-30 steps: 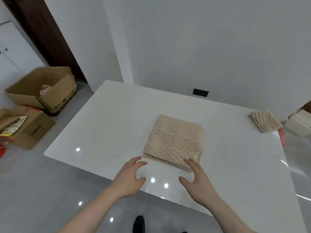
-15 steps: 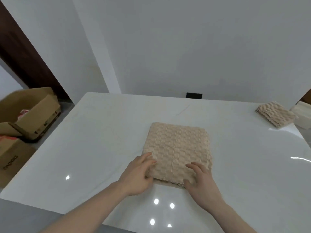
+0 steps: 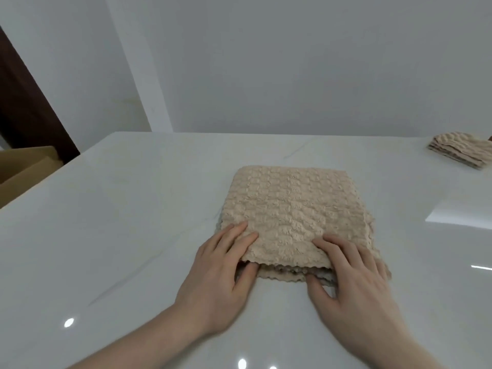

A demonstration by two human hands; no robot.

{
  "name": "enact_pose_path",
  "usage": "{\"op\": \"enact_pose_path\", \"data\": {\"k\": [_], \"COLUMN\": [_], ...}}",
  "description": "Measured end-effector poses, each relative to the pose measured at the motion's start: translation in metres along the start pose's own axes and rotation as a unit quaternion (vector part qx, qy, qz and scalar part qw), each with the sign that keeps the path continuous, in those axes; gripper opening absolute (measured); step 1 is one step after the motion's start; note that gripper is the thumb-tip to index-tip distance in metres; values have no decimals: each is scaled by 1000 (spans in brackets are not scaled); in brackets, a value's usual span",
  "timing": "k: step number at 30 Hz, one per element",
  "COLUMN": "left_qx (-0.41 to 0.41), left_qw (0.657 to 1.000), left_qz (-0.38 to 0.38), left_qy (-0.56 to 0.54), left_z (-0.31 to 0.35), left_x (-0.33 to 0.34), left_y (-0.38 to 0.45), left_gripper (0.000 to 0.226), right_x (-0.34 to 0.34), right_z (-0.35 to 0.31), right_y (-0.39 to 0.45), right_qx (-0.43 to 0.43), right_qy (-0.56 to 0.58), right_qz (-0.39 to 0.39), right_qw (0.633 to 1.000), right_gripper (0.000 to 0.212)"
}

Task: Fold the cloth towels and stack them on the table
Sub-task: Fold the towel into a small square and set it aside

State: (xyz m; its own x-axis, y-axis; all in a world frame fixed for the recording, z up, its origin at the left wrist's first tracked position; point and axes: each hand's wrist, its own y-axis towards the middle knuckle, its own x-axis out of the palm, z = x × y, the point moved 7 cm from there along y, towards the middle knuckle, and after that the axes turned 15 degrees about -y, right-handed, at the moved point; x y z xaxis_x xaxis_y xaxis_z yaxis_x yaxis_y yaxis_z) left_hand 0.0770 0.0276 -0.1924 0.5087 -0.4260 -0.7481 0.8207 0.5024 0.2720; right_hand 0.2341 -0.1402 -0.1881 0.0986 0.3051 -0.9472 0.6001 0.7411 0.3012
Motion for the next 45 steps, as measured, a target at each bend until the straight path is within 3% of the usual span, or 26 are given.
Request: {"op": "enact_pose_path", "data": {"k": [6, 14, 20, 24, 30, 39, 45], "left_qx": [13, 7, 2, -43, -88, -68, -74], "left_qw": [998, 990, 986, 970, 947, 931, 929], "left_qz": [55, 136, 163, 215, 252, 281, 275], "left_qy": [-16, -34, -49, -108, -175, -221, -235], "left_z": [1, 11, 5, -10, -26, -22, -21], "left_x": [-9, -28, -29, -37, -45, -52, -52], "left_y": [-3, -13, -10, -8, -5, -10, -12], "left_gripper": [41, 23, 22, 24, 23, 13, 19], "right_x": [-4, -16, -21, -26, -28, -27, -28], "right_z": [-4, -6, 0, 8, 16, 46, 46], "right_y": [-4, -10, -11, -14, -11, -13, -13], "right_qx": [6, 29, 50, 69, 87, 206, 183], "right_qy": [-28, 20, 68, 37, 12, 102, 181], "right_qz": [-13, -5, 72, 126, 160, 180, 191], "right_qw": [1000, 999, 994, 989, 983, 957, 947], "right_gripper": [53, 55, 37, 23, 19, 14, 18]}}
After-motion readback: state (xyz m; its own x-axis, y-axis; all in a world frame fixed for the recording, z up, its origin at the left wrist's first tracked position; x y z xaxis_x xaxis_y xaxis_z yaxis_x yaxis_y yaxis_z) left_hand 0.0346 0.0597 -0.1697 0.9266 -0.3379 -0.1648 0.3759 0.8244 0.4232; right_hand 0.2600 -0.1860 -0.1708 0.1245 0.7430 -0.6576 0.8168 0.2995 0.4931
